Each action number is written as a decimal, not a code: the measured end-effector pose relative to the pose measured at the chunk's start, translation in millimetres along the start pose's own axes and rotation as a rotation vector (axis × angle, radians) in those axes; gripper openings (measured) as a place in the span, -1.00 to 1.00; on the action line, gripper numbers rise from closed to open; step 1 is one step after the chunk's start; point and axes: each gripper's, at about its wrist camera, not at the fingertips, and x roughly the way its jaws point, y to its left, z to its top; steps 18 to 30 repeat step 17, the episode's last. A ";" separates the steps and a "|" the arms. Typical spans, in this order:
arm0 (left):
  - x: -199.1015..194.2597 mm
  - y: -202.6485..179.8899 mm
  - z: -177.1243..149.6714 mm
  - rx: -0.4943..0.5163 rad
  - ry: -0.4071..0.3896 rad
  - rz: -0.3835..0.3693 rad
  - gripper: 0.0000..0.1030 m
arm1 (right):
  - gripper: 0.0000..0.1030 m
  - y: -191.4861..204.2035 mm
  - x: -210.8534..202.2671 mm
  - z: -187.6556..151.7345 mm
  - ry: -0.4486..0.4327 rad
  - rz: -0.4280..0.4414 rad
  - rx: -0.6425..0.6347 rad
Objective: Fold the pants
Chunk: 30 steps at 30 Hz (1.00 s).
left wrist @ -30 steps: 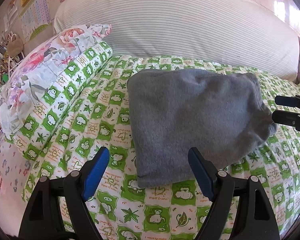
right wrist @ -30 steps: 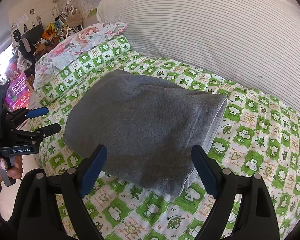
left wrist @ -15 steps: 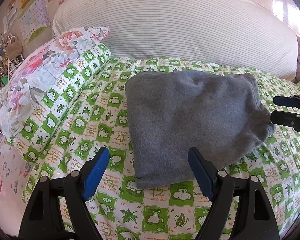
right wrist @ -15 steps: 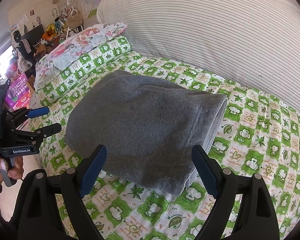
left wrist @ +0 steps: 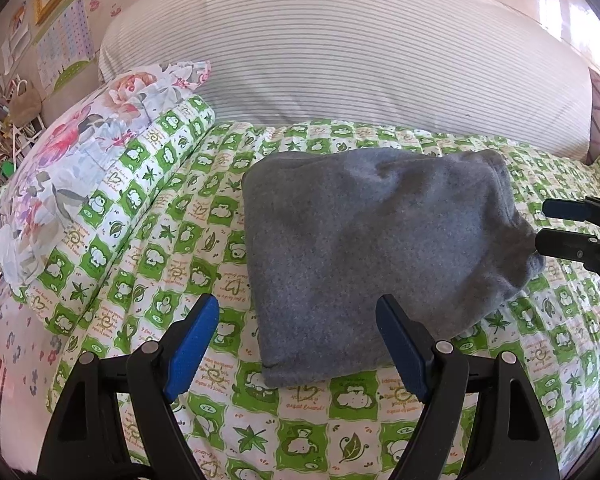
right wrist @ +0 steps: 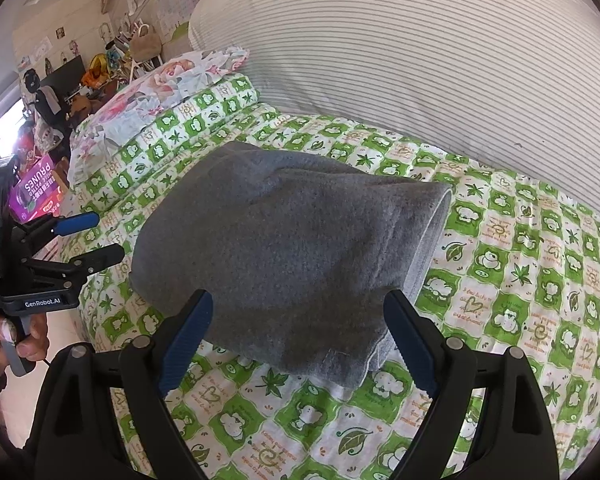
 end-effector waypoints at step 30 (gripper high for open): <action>-4.1 -14.4 10.3 0.023 -0.007 -0.014 0.58 | 0.74 -0.7 3.4 -4.0 -0.012 0.026 0.059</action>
